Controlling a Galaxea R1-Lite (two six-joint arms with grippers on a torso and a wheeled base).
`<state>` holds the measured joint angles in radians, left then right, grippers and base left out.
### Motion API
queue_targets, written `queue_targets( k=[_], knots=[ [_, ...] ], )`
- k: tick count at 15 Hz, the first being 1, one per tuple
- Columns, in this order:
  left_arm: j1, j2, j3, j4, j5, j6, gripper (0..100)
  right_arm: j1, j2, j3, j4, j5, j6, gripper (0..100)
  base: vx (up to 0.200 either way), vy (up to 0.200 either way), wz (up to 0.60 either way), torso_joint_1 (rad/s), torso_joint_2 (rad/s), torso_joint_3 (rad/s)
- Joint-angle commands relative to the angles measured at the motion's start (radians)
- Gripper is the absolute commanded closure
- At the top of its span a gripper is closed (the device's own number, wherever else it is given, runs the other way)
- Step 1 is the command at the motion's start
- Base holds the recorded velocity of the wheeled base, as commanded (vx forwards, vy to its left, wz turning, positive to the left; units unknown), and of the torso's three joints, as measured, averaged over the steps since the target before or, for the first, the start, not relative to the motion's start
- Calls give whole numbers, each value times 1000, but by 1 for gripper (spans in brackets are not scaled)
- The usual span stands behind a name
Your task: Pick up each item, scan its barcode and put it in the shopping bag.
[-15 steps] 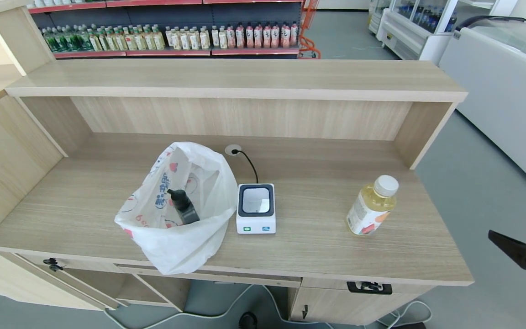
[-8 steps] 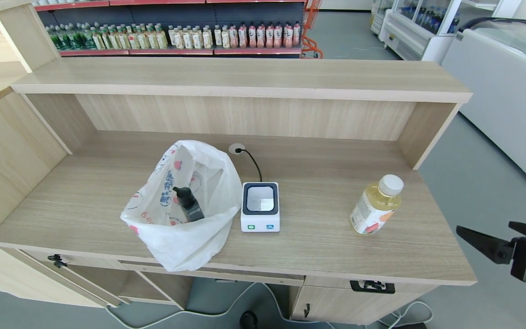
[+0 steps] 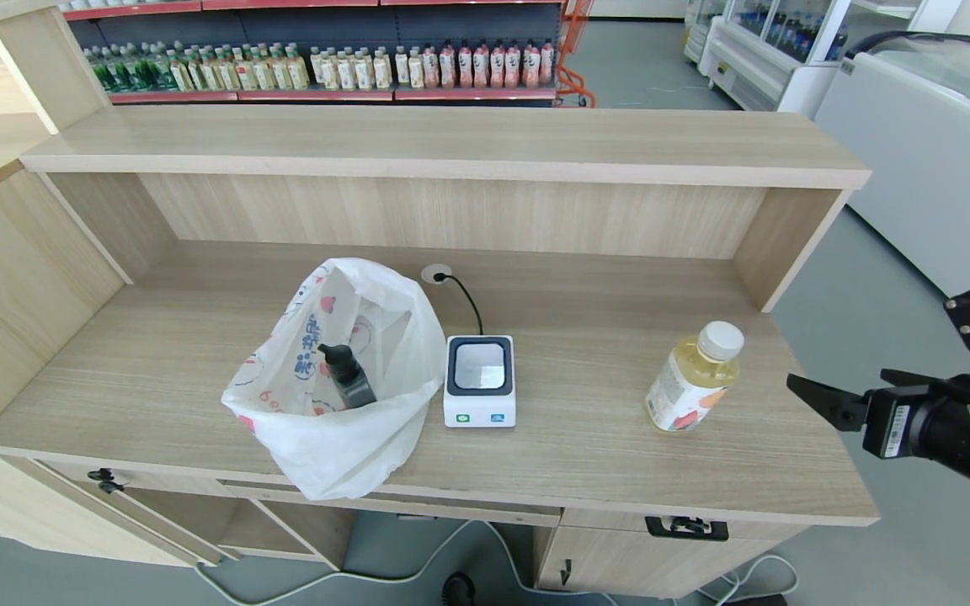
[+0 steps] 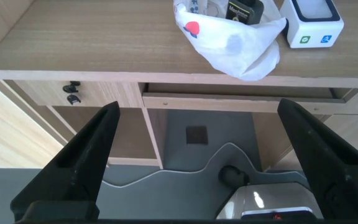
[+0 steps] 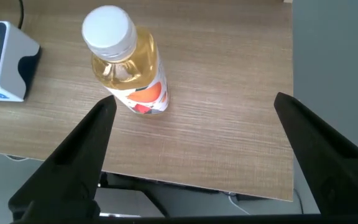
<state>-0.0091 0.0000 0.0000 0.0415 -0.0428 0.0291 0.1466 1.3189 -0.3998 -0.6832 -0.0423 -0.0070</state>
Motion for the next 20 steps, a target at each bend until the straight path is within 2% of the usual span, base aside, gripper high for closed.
queue_targets(
  k=[1, 4, 9, 20],
  knots=[
    [0, 2, 0, 0, 0, 0, 0, 60, 112, 12, -42, -31, -1, 0, 0, 0, 0, 0, 0, 0],
    [0, 2, 0, 0, 0, 0, 0, 103, 177, 39, -124, -65, -1, 0, 0, 0, 0, 0, 0, 0],
    [0, 2, 0, 0, 0, 0, 0, 113, 283, 49, -249, -106, -4, 0, 0, 0, 0, 0, 0, 0],
    [0, 2, 0, 0, 0, 0, 0, 163, 556, 32, -575, -100, -14, 0, 0, 0, 0, 0, 0, 0]
  ],
)
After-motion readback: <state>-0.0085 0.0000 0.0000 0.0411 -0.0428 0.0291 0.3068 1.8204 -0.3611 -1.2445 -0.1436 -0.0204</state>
